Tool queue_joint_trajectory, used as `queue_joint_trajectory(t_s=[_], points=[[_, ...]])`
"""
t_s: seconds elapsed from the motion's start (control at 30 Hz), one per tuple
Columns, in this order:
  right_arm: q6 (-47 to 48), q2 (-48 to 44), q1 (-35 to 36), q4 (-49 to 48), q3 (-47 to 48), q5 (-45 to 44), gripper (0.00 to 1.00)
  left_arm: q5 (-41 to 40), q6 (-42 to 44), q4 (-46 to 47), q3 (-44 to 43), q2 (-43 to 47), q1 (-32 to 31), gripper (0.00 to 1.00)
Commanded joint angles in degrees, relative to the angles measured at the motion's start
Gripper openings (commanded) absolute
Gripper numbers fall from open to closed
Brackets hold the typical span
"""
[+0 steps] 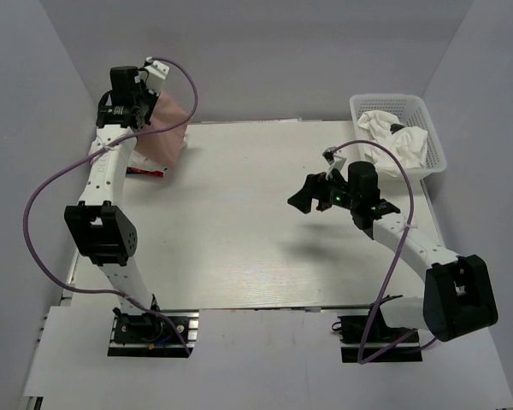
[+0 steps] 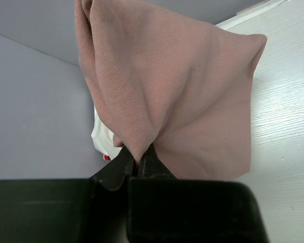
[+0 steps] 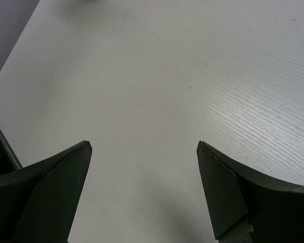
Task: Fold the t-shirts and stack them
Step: Put the neatly folded tshirt into the corner of the board with the left arm
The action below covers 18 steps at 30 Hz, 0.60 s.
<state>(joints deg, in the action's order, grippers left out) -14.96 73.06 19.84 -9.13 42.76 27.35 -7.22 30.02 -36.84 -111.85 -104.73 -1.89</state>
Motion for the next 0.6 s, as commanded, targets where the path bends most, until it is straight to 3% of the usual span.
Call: queue_joint_trajectory(t_s=[0.0, 0.57], points=[[-0.51, 2.16, -0.24, -1.51, 4.34, 0.51, 0.9, 3.53, 0.65, 2.65, -1.79, -2.23, 2.85, 0.0], [-1.3, 11.13, -0.32, 2.36, 13.74, 0.77, 0.9, 12.23, 0.04, 10.64, -11.63, -17.43, 14.71, 0.0]])
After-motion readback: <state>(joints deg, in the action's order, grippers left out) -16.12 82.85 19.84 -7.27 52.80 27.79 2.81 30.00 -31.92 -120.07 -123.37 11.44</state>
